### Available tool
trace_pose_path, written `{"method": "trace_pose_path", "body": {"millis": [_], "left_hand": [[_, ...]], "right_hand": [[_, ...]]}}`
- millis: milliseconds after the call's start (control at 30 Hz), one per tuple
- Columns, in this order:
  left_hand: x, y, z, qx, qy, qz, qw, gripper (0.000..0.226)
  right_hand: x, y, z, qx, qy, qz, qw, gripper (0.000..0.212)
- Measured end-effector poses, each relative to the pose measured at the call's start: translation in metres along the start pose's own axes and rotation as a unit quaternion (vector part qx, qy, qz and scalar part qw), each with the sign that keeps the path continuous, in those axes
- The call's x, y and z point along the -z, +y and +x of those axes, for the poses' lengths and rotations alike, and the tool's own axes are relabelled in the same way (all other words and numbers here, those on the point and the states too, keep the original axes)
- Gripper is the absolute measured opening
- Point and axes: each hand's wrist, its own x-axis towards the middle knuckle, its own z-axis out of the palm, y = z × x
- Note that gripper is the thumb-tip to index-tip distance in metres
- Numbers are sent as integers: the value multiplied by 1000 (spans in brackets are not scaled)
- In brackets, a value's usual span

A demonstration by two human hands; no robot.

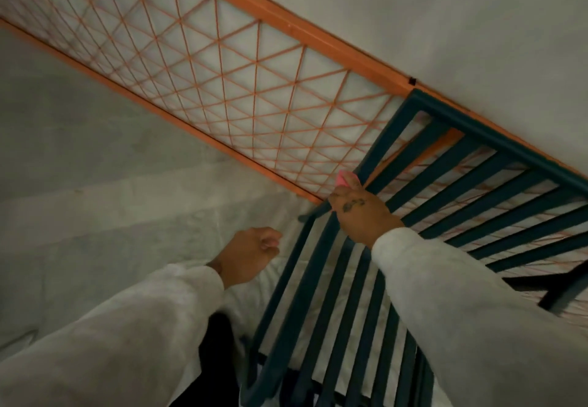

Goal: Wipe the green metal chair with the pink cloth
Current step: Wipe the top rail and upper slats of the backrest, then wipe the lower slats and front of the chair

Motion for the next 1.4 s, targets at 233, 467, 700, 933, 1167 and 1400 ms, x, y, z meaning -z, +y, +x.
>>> {"method": "trace_pose_path", "body": {"millis": [233, 467, 700, 933, 1167, 1400], "left_hand": [[-60, -33, -68, 78, 28, -11, 996, 30], [-126, -43, -122, 122, 56, 46, 990, 28], [-132, -66, -162, 143, 87, -116, 979, 41], [-130, -69, -176, 121, 40, -148, 981, 54], [-120, -84, -189, 89, -25, -117, 989, 46], [-98, -104, -193, 97, -102, -145, 979, 81]], "right_hand": [[-78, -50, -69, 114, 14, 163, 980, 35], [-129, -98, -144, 242, 72, 233, 939, 57], [-147, -96, -168, 304, 91, 296, 901, 60], [-156, -121, -163, 119, 142, 355, 916, 41], [-192, -183, -222, 95, 147, 351, 920, 46], [-210, -226, -249, 10, 144, 422, 895, 47]]}}
